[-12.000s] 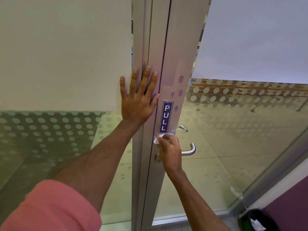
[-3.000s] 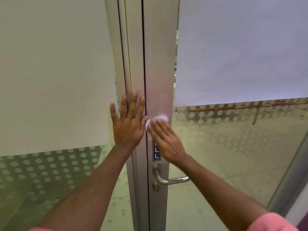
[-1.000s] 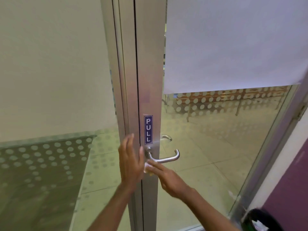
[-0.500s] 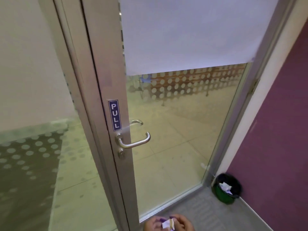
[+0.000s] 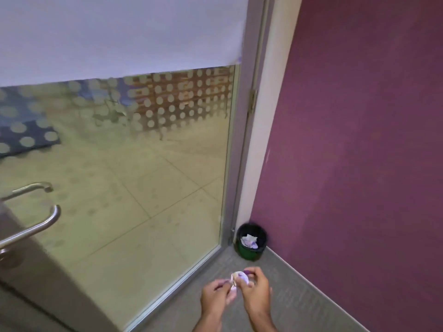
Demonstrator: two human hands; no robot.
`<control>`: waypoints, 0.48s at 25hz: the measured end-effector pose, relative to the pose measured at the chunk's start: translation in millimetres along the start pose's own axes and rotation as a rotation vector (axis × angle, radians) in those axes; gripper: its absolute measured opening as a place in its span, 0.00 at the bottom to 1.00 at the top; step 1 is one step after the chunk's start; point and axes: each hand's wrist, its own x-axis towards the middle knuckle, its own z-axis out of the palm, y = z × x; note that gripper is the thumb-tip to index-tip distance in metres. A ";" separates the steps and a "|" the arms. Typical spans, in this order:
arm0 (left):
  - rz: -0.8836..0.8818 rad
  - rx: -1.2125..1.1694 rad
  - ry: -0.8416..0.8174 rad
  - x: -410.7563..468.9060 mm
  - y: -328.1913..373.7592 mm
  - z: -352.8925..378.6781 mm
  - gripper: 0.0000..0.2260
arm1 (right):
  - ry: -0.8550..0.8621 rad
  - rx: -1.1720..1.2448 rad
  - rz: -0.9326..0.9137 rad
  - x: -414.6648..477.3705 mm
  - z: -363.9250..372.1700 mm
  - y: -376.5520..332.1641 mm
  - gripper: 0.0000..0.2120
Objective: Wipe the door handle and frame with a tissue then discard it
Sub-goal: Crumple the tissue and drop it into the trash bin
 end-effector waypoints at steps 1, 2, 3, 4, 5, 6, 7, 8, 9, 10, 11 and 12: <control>-0.029 -0.051 -0.030 8.4 -0.1 19.5 0.06 | -0.021 -0.025 -0.016 13.7 -7.6 0.8 0.06; -0.047 -0.088 -0.051 15.3 2.3 36.8 0.07 | -0.062 -0.054 -0.037 25.2 -14.1 1.4 0.08; -0.051 -0.119 -0.066 23.3 3.9 51.9 0.07 | -0.103 -0.094 -0.058 35.9 -21.9 1.1 0.11; -0.044 -0.137 -0.071 30.8 6.7 64.0 0.06 | -0.142 -0.133 -0.086 46.1 -28.9 0.8 0.15; -0.038 -0.152 -0.077 39.8 7.9 75.9 0.05 | -0.177 -0.168 -0.116 57.9 -36.3 0.9 0.18; -0.042 -0.152 -0.086 48.4 9.5 84.6 0.03 | -0.202 -0.196 -0.154 70.1 -42.4 1.8 0.20; -0.053 -0.143 -0.095 57.8 10.4 92.5 0.01 | -0.212 -0.217 -0.186 82.4 -47.9 2.4 0.20; -0.070 -0.111 -0.095 67.1 11.2 99.4 0.01 | -0.210 -0.235 -0.207 95.0 -52.8 3.8 0.18; -0.084 -0.047 -0.089 77.4 11.8 105.2 0.02 | -0.211 -0.250 -0.217 107.0 -56.4 5.2 0.15; -0.091 0.047 -0.084 90.3 12.2 111.5 0.02 | -0.217 -0.257 -0.223 121.6 -57.9 8.4 0.13; -0.092 0.148 -0.083 103.4 13.0 117.1 0.03 | -0.229 -0.274 -0.228 135.1 -58.1 10.8 0.13; -0.094 0.250 -0.089 116.9 14.8 123.1 0.04 | -0.245 -0.307 -0.226 148.7 -56.6 13.1 0.13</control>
